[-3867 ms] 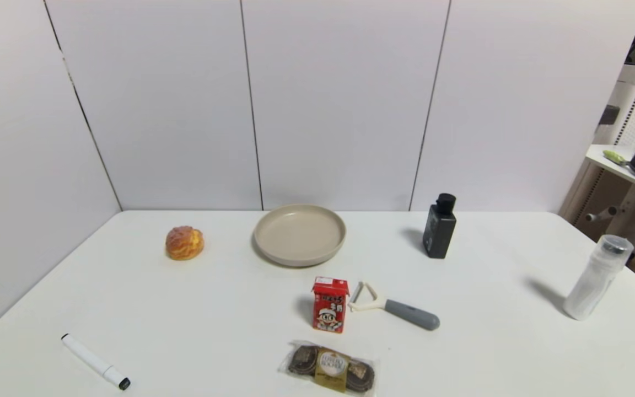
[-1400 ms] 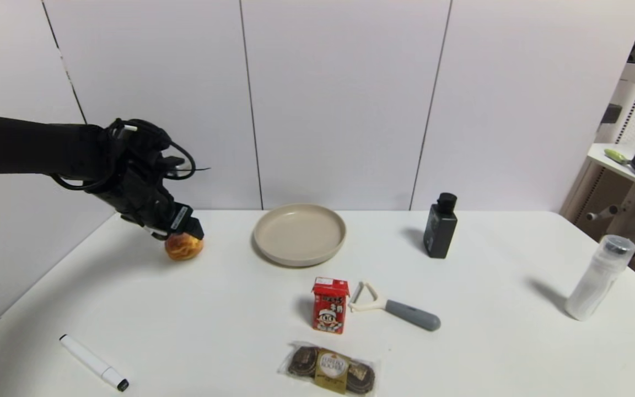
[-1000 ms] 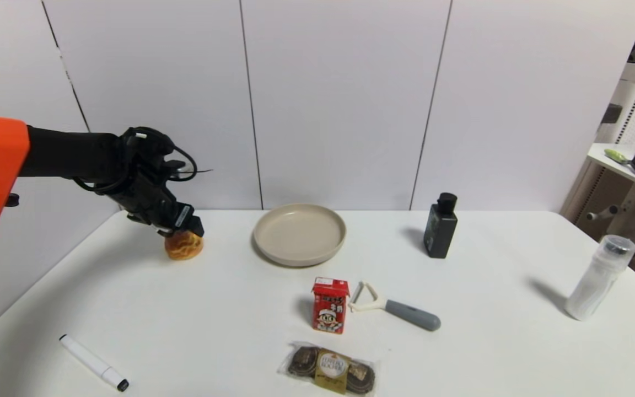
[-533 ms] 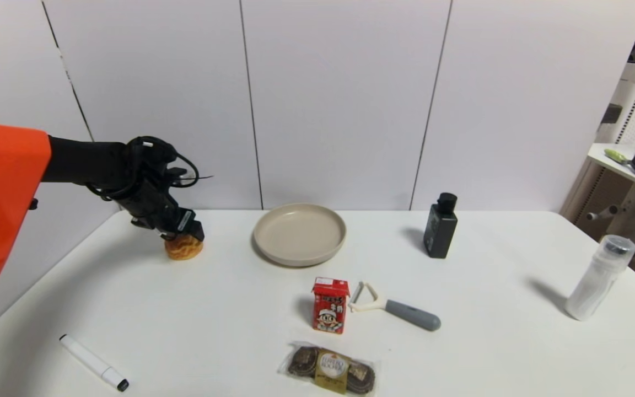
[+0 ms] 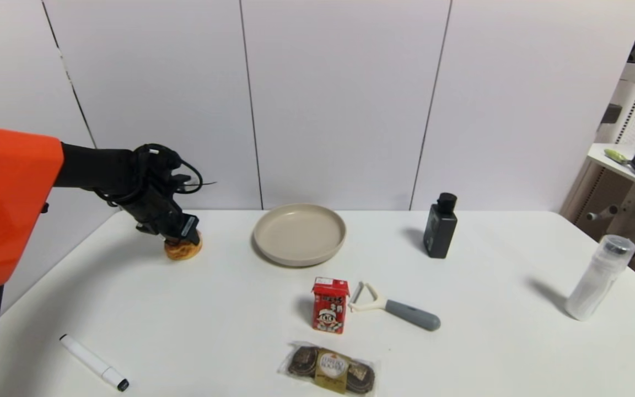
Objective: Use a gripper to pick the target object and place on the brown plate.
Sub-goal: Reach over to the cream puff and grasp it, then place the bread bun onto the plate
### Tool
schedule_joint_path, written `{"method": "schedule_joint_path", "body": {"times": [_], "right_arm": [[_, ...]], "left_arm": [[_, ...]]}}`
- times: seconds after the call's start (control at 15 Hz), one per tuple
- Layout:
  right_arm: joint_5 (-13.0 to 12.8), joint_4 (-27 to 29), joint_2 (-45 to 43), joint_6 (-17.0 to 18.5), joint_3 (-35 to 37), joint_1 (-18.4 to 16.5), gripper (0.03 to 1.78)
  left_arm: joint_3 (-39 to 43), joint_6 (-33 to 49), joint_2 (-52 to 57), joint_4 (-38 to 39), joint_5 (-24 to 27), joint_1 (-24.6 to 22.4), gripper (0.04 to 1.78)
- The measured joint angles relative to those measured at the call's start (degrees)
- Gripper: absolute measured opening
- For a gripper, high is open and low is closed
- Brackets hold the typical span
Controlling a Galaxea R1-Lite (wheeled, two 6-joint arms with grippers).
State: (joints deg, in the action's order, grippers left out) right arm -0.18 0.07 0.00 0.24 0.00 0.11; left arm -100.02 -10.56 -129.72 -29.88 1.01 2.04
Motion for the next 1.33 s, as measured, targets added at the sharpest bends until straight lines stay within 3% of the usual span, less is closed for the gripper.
{"method": "schedule_joint_path", "body": {"times": [0.2, 0.53, 0.87, 1.33], "right_arm": [[0.00, 0.04, 0.00, 0.00, 0.00, 0.02, 1.70], [0.02, 0.02, 0.00, 0.06, 0.00, 0.02, 1.70], [-0.02, 0.00, 0.00, 0.02, 0.00, 0.02, 1.70], [0.00, 0.00, 0.00, 0.00, 0.00, 0.02, 1.70]], "left_arm": [[0.05, -0.02, 0.34, -0.29, 2.07, -0.02, 0.83], [0.02, 0.11, 5.00, -0.55, 3.19, 1.32, 0.83], [-4.68, 4.91, 7.86, -0.30, 3.15, 10.28, 0.83], [-11.75, 5.05, 1.99, 1.02, 3.06, 22.16, 0.83]]}}
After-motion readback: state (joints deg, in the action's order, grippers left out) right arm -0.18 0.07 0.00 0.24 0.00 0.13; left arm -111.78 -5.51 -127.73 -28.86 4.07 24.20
